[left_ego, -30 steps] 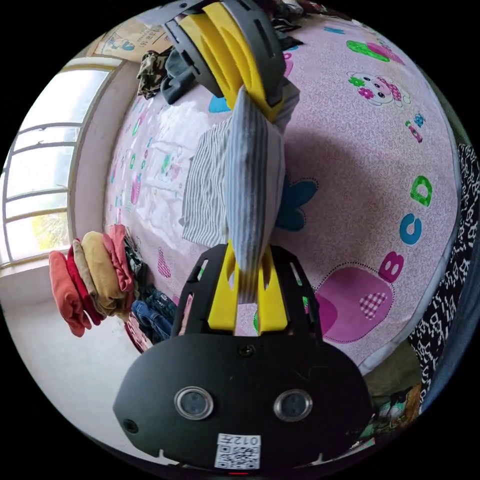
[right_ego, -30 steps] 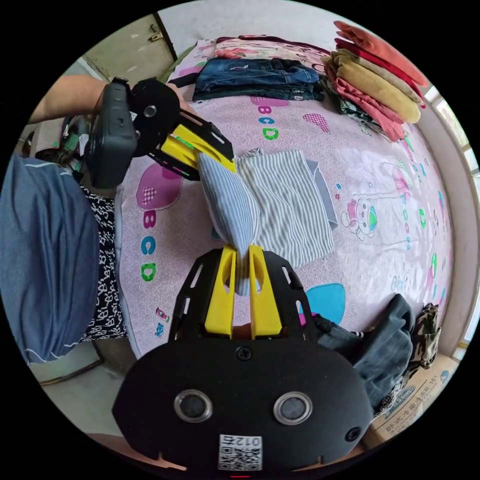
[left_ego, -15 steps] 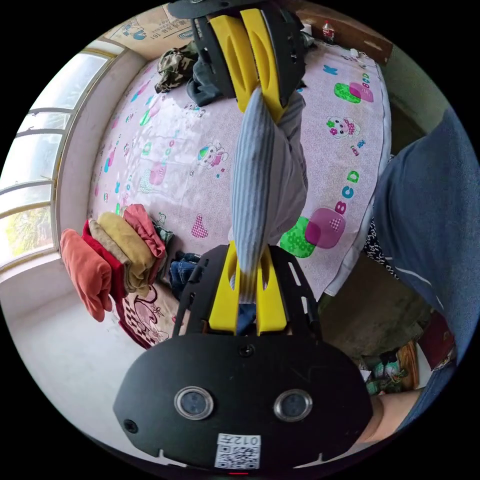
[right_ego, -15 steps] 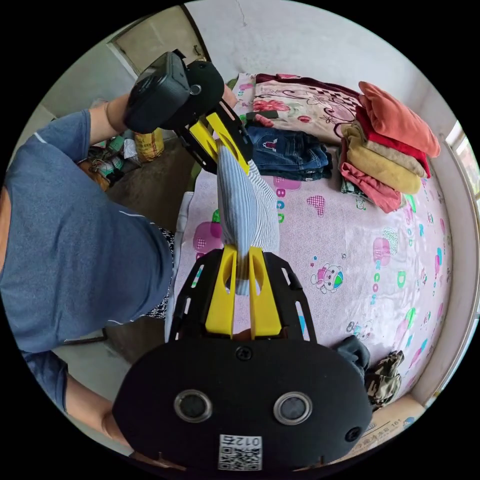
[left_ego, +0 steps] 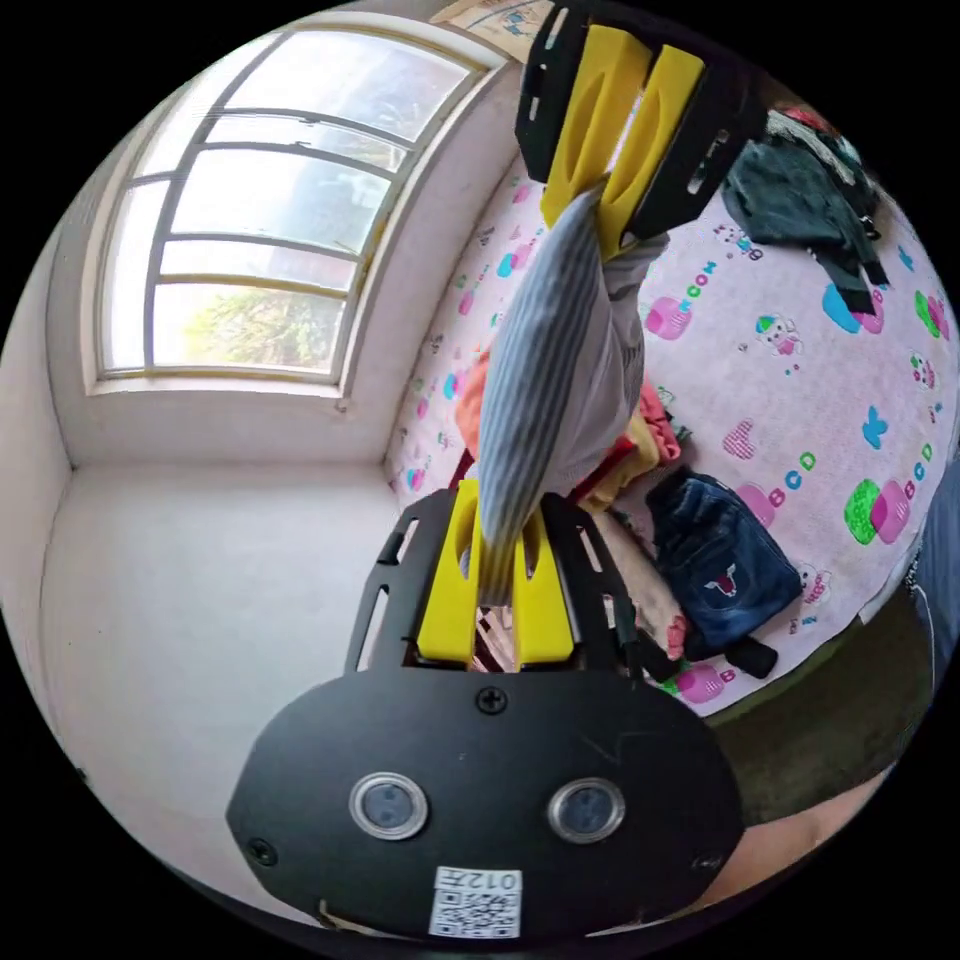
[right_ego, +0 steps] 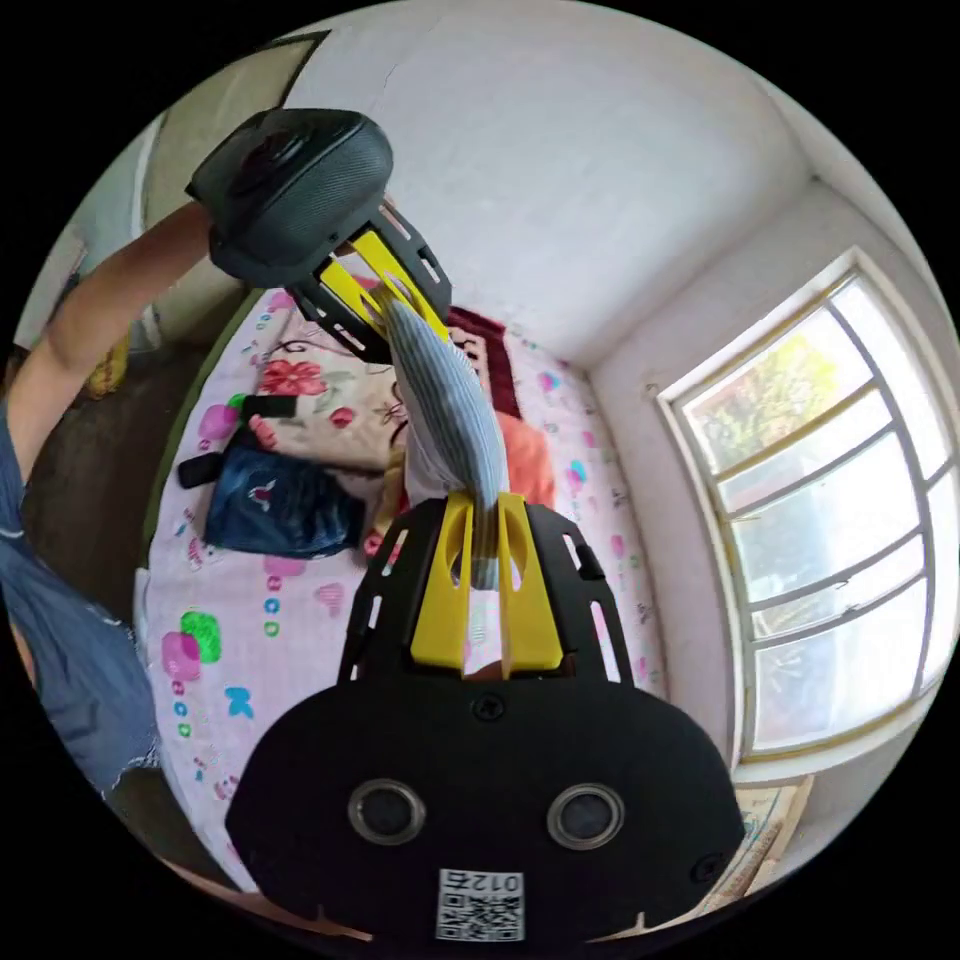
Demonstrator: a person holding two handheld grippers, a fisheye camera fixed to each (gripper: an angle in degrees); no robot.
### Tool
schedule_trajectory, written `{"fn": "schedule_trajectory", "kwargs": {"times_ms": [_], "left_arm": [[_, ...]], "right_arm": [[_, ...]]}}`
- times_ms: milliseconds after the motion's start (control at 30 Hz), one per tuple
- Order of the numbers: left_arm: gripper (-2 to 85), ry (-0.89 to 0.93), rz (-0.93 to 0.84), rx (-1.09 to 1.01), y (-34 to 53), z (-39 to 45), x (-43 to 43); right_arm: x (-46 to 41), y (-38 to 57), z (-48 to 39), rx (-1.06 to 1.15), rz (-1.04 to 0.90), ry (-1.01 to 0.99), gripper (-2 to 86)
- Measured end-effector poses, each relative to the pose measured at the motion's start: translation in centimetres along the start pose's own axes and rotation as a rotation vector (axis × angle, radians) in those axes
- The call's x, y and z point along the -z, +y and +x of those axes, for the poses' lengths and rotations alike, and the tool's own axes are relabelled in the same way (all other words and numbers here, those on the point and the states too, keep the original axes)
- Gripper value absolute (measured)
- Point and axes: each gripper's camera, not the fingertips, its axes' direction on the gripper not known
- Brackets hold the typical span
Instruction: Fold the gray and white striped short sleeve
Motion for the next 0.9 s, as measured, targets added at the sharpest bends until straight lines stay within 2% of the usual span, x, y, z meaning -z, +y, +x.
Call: {"fn": "schedule_trajectory", "kwargs": {"times_ms": [67,167,300,400,467,533,600,700,833,900], "left_arm": [[0.5,-0.168,0.076,0.075,0.6,-4.0,0.0],[0.3,-0.258,0.122,0.081,0.8,-5.4,-3.2],[0.1,-0.202,0.124,0.162,0.9,-4.9,-9.8],[-0.1,-0.067,0.008,0.222,0.9,-3.0,-16.5],[-0.1,-0.02,-0.12,0.193,1.3,-0.9,-20.1],[-0.1,-0.119,-0.077,0.239,2.5,-0.4,-20.0],[-0.1,-0.14,-0.046,0.271,3.8,-0.8,-19.6],[0.1,-0.032,-0.014,0.341,5.6,-2.9,-18.7],[0.9,0.189,0.058,0.455,7.6,-5.8,-17.5],[1.2,0.186,0.053,0.448,7.6,-6.1,-17.0]], "right_arm": [[-1.6,-3.4,1.0,-0.01,0.028,0.166,2.5],[-7.8,-5.6,-0.5,0.003,-0.005,0.286,2.8],[-18.8,-6.1,-5.9,0.071,-0.057,0.42,3.5],[-28.0,-5.7,-11.9,0.209,-0.148,0.439,4.5],[-30.6,-5.0,-15.8,0.308,-0.082,0.55,5.3],[-30.9,-4.3,-17.2,0.356,0.002,0.617,5.8],[-30.9,-4.0,-17.0,0.354,0.027,0.608,6.6],[-30.2,-3.7,-14.4,0.221,0.064,0.559,10.1],[-29.3,-2.8,-10.0,0.051,0.057,0.327,9.5],[-29.0,-2.1,-8.1,-0.039,0.059,0.229,9.1]]}}
